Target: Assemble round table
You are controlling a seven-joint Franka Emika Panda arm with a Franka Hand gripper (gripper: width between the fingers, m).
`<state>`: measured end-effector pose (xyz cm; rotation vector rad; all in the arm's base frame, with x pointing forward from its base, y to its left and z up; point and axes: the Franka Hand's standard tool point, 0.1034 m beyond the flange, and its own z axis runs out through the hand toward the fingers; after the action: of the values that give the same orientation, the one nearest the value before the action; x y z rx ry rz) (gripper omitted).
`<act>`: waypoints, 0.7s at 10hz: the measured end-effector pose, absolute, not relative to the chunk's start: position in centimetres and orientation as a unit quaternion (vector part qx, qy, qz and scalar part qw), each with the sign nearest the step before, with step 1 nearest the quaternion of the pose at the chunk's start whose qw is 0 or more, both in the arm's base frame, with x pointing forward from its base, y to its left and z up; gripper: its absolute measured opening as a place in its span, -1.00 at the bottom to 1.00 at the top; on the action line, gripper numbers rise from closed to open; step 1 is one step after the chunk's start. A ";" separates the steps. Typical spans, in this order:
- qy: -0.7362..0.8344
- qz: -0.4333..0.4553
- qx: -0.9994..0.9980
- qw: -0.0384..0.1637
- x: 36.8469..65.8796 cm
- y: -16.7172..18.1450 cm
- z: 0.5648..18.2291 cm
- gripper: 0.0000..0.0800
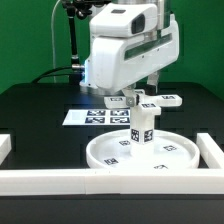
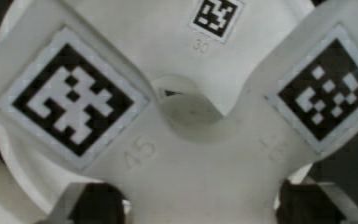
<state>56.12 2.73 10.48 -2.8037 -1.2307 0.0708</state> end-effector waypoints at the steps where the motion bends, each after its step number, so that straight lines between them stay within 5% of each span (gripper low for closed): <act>1: -0.360 0.024 -0.932 0.039 56.1 2.8 10.5 0.07; 7: -0.056 0.001 -0.997 0.060 55.9 2.6 10.5 0.07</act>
Offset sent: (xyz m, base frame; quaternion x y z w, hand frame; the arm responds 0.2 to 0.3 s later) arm 0.0000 0.0000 0.0000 0.0000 0.0000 0.1938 0.9810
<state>55.90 2.64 10.47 -3.0165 -0.1693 0.0043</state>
